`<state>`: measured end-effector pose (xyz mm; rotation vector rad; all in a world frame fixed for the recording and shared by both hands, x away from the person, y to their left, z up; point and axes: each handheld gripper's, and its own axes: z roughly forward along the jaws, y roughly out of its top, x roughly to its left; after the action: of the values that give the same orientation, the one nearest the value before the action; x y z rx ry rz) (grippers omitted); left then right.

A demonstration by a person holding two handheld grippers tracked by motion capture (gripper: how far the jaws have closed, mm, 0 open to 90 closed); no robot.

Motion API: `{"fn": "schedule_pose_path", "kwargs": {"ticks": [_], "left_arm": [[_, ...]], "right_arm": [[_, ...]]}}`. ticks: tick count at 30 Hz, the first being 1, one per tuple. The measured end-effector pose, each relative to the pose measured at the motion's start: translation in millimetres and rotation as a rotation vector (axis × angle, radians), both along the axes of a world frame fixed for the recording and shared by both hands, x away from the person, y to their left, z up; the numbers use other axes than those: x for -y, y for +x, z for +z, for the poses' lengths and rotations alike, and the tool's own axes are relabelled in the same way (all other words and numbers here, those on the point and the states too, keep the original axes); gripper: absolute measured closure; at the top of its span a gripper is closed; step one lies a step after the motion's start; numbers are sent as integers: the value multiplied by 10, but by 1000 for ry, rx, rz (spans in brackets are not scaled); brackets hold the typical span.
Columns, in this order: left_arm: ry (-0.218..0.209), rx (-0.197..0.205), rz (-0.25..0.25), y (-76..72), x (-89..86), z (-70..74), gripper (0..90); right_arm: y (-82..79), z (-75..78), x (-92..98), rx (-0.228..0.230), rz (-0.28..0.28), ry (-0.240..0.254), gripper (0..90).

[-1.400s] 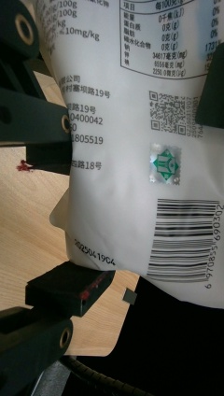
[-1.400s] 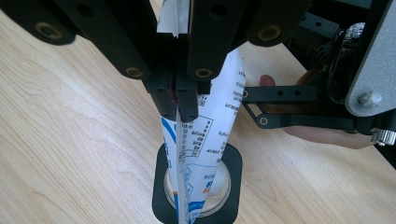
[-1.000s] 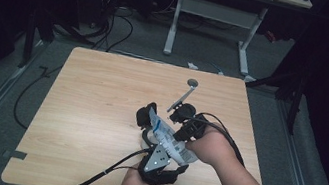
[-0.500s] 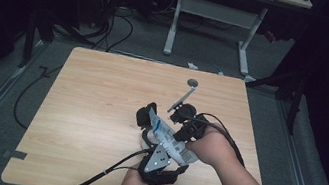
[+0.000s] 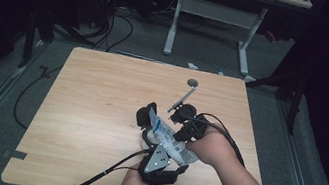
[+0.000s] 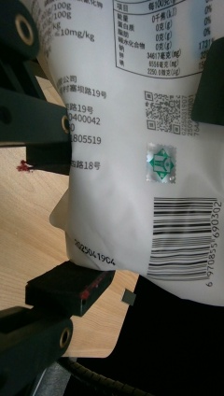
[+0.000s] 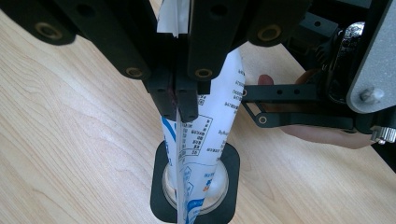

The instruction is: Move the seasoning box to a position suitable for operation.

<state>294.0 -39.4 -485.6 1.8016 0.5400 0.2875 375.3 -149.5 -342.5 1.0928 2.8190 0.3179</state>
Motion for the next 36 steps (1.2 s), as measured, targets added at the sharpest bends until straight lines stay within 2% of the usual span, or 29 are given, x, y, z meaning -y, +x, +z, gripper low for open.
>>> {"fn": "schedule_pose_path", "kwargs": {"ticks": [25,36], "left_arm": [[-13,-1,8,3,6,26,488],[-22,5,15,15,-11,51,486]], "right_arm": [[19,21,-28,-2,-2,-12,898],[25,60,-60,14,6,-18,899]]}}
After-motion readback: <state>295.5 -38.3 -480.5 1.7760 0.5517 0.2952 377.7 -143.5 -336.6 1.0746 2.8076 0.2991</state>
